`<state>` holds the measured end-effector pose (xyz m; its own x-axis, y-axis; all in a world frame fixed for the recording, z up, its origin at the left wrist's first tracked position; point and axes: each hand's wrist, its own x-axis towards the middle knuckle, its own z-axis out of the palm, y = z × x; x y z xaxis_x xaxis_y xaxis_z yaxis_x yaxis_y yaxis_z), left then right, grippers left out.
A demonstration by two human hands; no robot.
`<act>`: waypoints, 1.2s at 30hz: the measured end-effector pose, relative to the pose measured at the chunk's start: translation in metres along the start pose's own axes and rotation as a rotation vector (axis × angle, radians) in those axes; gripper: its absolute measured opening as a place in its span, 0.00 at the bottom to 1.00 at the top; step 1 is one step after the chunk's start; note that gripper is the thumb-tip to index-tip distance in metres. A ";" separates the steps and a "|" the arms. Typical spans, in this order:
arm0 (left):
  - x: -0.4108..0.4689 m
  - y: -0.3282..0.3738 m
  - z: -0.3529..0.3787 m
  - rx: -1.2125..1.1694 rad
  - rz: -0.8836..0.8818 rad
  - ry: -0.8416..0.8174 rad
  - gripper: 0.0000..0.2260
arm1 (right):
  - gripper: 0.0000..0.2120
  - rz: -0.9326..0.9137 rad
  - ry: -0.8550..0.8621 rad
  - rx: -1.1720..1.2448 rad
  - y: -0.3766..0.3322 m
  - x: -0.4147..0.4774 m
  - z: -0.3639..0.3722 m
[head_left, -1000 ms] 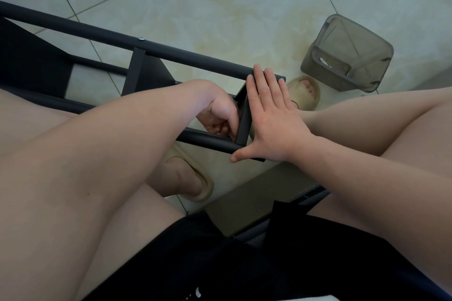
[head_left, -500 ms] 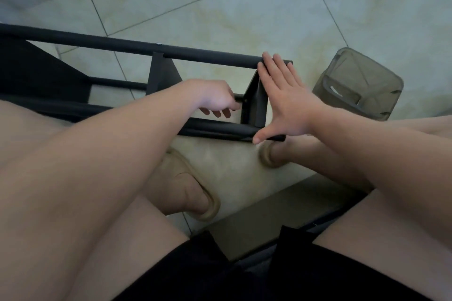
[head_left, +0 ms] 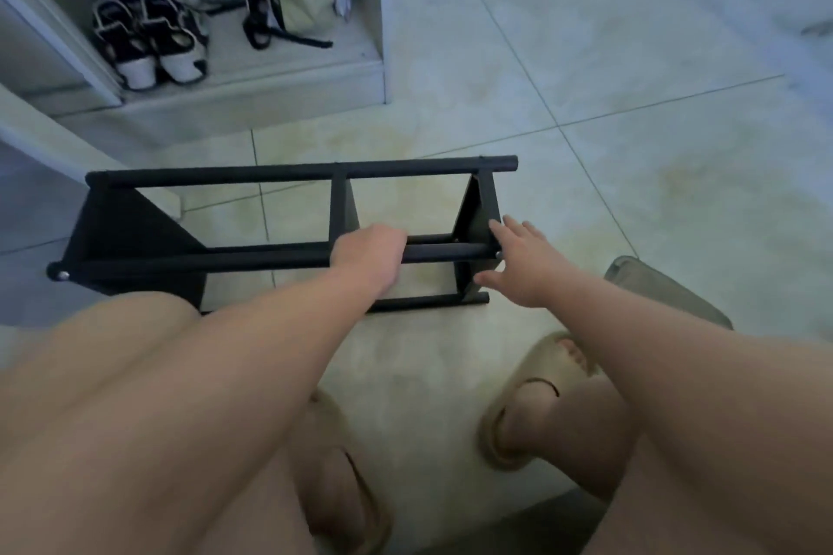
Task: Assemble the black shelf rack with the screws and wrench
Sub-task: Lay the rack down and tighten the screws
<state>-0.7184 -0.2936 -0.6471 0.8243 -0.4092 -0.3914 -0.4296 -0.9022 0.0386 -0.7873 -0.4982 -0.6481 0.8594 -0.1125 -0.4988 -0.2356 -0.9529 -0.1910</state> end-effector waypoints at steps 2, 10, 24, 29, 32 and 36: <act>0.006 0.002 -0.010 -0.054 0.001 0.062 0.09 | 0.45 0.015 -0.036 -0.001 -0.001 -0.004 -0.003; 0.035 0.018 -0.072 -0.137 0.071 0.210 0.10 | 0.54 0.037 0.122 -0.051 0.007 -0.009 -0.060; 0.144 0.003 -0.058 -0.091 0.086 0.123 0.05 | 0.44 0.047 0.127 -0.020 0.032 0.110 -0.063; 0.197 -0.028 -0.032 -0.122 0.039 0.148 0.03 | 0.42 -0.020 0.155 0.001 0.030 0.178 -0.044; 0.224 -0.045 -0.009 -0.104 0.024 0.154 0.06 | 0.41 -0.049 0.155 -0.037 0.028 0.217 -0.026; 0.252 -0.056 0.029 -0.096 0.006 0.170 0.09 | 0.42 -0.065 0.147 -0.058 0.029 0.258 0.001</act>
<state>-0.4967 -0.3421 -0.7743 0.8757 -0.4245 -0.2302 -0.4044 -0.9052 0.1309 -0.5726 -0.5548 -0.7834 0.9300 -0.0859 -0.3574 -0.1543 -0.9738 -0.1673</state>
